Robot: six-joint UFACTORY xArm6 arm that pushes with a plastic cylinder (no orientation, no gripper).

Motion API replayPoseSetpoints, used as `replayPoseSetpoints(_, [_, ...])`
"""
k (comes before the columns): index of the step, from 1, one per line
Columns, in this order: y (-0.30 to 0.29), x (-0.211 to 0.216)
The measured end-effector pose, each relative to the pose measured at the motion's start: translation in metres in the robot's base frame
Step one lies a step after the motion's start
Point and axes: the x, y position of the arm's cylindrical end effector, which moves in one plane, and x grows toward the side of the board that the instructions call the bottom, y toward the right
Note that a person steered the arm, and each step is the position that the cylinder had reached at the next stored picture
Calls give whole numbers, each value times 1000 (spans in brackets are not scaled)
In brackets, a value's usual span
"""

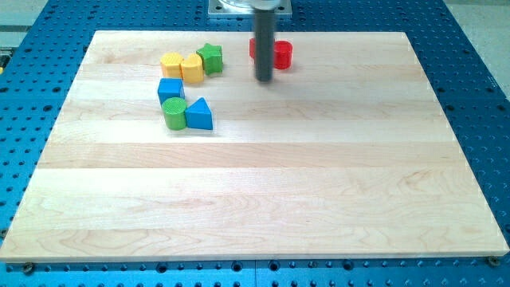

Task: Separate red blocks from group of blocks

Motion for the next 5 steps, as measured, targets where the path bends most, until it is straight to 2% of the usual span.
replayPoseSetpoints(1, [45, -33])
replayPoseSetpoints(2, [33, -54])
replayPoseSetpoints(4, [36, -25])
replayPoseSetpoints(5, [3, -29])
